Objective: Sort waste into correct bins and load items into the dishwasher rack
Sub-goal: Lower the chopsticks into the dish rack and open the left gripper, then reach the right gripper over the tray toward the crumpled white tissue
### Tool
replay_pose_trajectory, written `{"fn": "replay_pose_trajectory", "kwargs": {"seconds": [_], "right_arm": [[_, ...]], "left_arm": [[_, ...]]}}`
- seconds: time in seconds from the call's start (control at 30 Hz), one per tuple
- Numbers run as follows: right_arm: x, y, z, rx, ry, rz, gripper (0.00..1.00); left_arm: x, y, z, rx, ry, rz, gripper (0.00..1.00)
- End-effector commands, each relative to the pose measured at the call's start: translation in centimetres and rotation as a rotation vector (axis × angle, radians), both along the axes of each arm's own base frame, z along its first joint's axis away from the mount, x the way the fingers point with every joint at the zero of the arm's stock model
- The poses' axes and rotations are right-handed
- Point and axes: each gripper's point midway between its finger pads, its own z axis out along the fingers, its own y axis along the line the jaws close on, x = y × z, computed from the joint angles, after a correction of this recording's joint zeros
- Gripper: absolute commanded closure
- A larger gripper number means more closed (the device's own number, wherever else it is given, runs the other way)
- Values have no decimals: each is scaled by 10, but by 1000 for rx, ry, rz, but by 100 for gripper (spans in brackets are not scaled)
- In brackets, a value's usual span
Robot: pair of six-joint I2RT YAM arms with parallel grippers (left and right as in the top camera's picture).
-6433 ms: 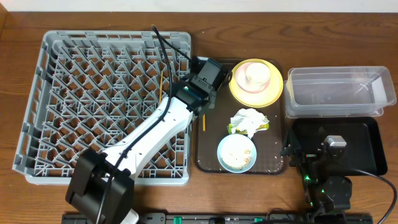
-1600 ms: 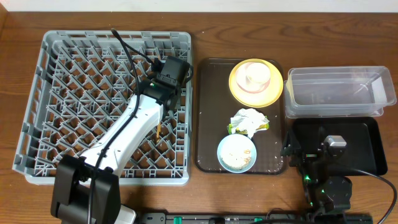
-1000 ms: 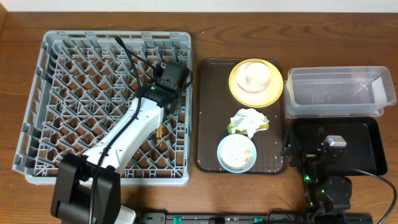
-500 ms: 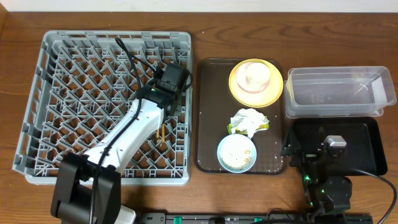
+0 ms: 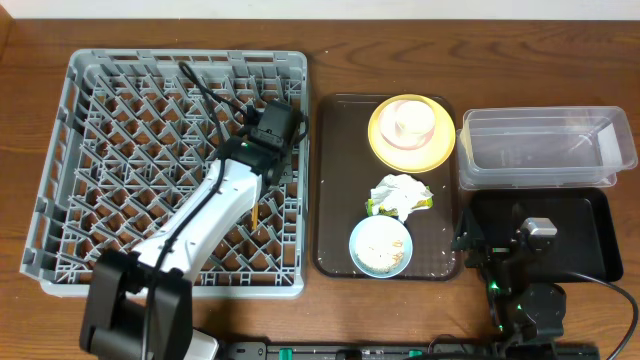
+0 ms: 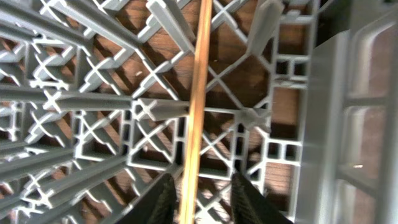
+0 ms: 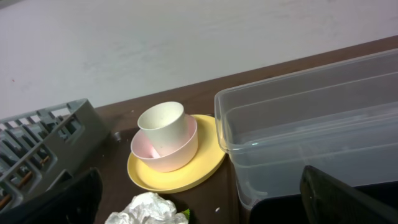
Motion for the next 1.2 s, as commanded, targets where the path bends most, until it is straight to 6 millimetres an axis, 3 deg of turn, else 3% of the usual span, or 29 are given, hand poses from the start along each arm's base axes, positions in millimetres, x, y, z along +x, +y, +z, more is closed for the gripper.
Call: {"fn": "replay_pose_trajectory", "kwargs": {"seconds": [0.0, 0.17, 0.3, 0.47, 1.17], "right_arm": [[0, 2, -2, -11, 4, 8, 1], [0, 2, -2, -11, 4, 8, 1], [0, 2, -2, -11, 4, 8, 1], [0, 2, -2, -11, 4, 8, 1], [0, 2, -1, -11, 4, 8, 1]], "left_arm": [[5, 1, 35, -118, -95, 82, 61], [7, 31, 75, -183, -212, 204, 44], [7, 61, 99, -234, -282, 295, 36], [5, 97, 109, -234, -321, 395, 19], [5, 103, 107, -229, -319, 412, 10]]}}
